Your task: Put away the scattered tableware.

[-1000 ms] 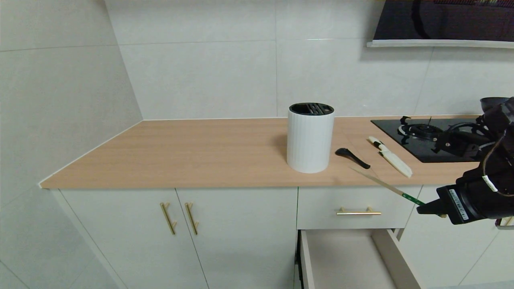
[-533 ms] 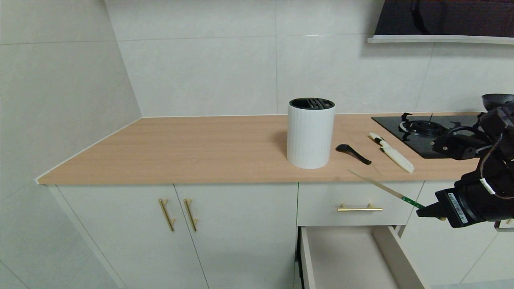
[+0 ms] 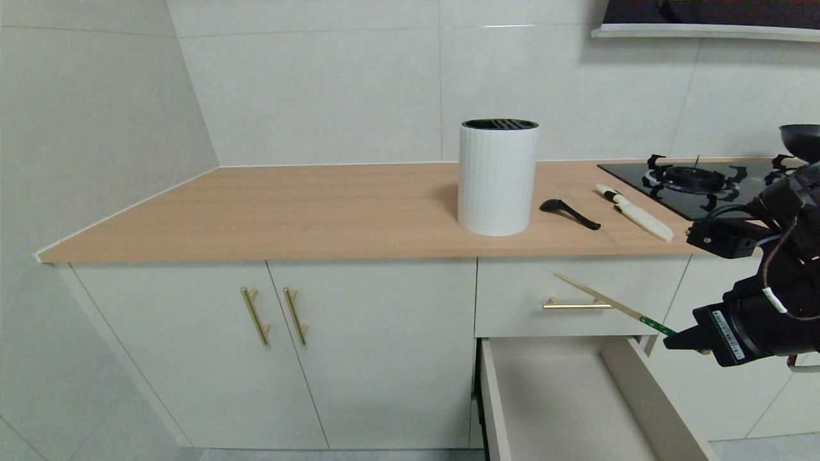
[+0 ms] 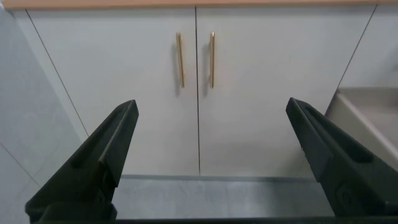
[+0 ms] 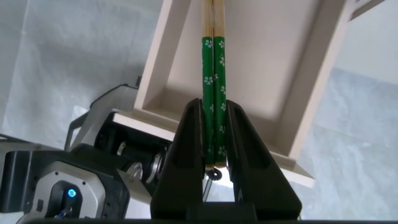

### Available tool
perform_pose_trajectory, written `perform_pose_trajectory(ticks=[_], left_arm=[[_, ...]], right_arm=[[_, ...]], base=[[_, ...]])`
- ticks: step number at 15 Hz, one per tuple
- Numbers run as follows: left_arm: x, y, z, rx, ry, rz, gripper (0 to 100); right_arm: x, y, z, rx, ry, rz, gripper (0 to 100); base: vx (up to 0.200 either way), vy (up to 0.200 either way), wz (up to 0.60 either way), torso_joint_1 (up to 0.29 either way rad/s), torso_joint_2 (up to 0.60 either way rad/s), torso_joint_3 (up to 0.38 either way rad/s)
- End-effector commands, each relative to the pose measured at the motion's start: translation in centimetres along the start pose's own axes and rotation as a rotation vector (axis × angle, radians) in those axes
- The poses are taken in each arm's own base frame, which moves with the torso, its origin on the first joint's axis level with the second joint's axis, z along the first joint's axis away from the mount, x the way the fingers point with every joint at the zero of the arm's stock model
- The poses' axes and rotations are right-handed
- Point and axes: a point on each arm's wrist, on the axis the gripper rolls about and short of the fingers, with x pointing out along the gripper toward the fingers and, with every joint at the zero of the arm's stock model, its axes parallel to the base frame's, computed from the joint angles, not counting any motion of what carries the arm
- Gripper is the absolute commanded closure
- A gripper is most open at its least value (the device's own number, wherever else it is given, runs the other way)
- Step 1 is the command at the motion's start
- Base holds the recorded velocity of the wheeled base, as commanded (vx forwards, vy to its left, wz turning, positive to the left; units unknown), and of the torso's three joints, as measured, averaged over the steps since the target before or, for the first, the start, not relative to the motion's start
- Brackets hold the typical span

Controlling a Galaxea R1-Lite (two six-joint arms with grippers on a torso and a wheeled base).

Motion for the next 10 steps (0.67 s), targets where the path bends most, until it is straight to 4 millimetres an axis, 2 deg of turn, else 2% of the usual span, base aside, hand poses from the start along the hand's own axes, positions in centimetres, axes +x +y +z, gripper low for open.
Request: perform_pose_trajectory(ticks=[1,10], left_arm=[[0.00,0.00,0.00,0.000,0.000,0.001,0],[0.00,0.00,0.00,0.000,0.000,0.001,0]], right_arm=[[0.10,0.04,-0.02,-0.001,0.004,0.002,100],[0.71,0.05,-0.15,-0.028,0.029,0.003,100]], base=[[0.000,0.000,0.00,-0.168,0.47,0.290],[0.000,0.000,0.00,-0.141,0.46,0.314]])
